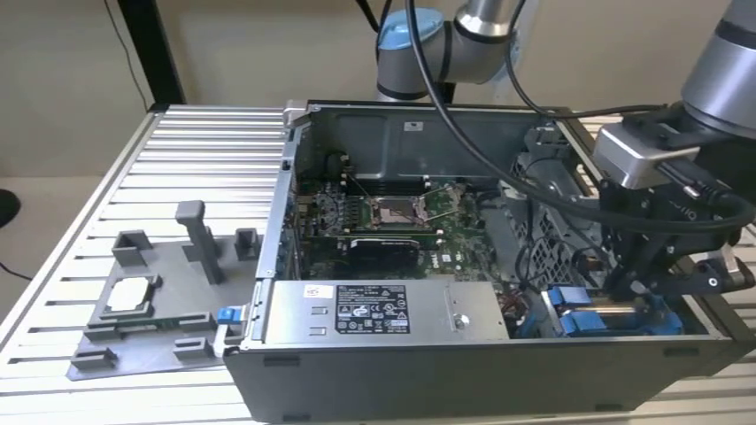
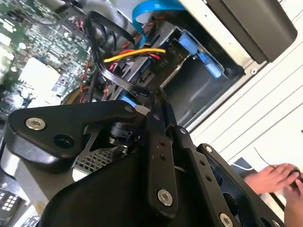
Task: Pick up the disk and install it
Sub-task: 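Insert the second disk wire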
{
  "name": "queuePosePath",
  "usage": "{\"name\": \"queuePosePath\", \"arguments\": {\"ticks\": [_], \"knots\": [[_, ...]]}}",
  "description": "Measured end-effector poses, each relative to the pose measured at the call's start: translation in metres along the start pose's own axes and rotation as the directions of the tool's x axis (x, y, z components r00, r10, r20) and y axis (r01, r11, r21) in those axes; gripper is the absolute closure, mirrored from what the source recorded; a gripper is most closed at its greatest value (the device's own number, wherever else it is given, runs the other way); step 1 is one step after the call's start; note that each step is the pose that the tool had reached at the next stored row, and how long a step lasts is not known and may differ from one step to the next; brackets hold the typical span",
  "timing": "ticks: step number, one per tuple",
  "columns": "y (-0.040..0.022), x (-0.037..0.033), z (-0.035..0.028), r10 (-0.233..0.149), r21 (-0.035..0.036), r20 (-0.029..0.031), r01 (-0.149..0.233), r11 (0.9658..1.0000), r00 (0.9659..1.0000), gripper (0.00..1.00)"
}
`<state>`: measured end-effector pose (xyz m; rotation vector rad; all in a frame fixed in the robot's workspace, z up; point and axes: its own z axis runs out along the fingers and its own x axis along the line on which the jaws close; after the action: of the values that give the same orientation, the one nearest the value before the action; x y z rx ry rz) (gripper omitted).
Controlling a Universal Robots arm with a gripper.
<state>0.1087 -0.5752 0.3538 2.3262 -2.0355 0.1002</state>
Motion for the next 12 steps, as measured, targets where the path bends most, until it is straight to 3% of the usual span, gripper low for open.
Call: {"name": "queuePosePath", "arguments": {"ticks": [1,7,12], "knots": [[0.0011,-0.0005,-0.0001,0.000,0.0004,-0.0032,0.000,1.0000,1.0000,1.00],[0.0016,-0.0061,-0.0004,0.014,0.0058,-0.0044,-0.014,0.9999,0.9999,1.00],[0.0015,-0.0078,0.0003,0.055,0.0069,-0.0051,-0.055,0.9985,0.9985,1.00]]}}
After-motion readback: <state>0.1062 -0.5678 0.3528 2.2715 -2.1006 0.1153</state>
